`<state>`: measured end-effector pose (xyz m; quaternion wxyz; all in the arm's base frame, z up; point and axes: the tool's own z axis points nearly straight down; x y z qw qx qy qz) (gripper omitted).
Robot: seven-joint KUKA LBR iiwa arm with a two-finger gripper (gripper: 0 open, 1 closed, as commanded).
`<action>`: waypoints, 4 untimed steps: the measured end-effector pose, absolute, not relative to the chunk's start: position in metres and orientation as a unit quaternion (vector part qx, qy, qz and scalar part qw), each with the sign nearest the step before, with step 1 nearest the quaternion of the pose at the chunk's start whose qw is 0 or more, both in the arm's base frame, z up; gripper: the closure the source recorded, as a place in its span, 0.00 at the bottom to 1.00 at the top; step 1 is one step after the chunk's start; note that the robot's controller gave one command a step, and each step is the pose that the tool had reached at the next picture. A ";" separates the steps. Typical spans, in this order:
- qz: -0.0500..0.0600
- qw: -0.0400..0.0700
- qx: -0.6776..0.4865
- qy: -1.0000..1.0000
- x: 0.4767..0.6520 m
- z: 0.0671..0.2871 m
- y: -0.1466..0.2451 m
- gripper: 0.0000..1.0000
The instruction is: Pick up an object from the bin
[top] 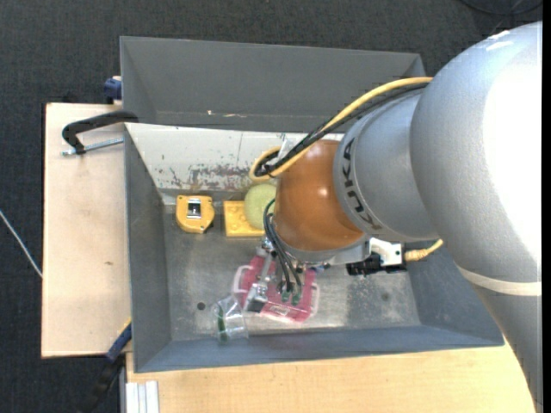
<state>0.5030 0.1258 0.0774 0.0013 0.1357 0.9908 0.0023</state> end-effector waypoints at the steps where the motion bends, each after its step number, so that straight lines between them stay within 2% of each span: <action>1: 0.000 -0.003 0.136 0.991 0.500 0.097 0.124 1.00; 2: 0.001 0.001 0.136 0.991 0.502 0.118 0.125 1.00; 3: 0.002 0.004 0.136 0.991 0.504 0.128 0.125 1.00; 4: 0.002 0.003 0.136 0.991 0.503 0.131 0.125 1.00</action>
Offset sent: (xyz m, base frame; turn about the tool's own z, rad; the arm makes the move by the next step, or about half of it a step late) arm 0.0000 0.0001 0.0430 0.0000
